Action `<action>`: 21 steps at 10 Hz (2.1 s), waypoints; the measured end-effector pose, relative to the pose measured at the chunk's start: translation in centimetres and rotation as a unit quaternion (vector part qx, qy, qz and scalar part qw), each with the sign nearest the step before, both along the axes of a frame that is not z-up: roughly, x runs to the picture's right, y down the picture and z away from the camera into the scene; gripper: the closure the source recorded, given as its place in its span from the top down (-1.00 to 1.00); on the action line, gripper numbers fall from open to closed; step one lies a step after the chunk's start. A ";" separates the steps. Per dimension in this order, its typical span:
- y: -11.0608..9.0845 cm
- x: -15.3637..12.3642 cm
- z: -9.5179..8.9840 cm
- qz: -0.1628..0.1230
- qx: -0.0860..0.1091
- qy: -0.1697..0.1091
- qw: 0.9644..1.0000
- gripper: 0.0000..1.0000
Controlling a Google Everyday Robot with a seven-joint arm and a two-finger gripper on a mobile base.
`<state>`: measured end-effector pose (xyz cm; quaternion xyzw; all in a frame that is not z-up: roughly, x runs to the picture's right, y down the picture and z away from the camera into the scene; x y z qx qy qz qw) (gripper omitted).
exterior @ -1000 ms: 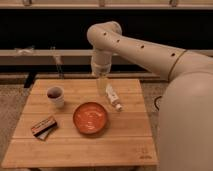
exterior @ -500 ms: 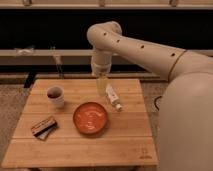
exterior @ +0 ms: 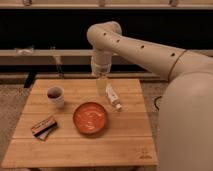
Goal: Place the bottle in the ceramic bowl
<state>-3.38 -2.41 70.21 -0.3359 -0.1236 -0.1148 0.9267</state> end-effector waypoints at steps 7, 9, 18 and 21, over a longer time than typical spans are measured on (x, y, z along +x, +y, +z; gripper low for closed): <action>0.0 0.0 0.0 0.000 0.000 0.000 1.000 0.60; 0.0 0.0 0.0 -0.001 0.000 -0.001 1.000 0.60; 2.6 2.2 6.7 -0.170 0.115 -0.208 0.956 0.60; 2.6 2.6 8.2 -0.222 0.120 -0.220 0.942 0.60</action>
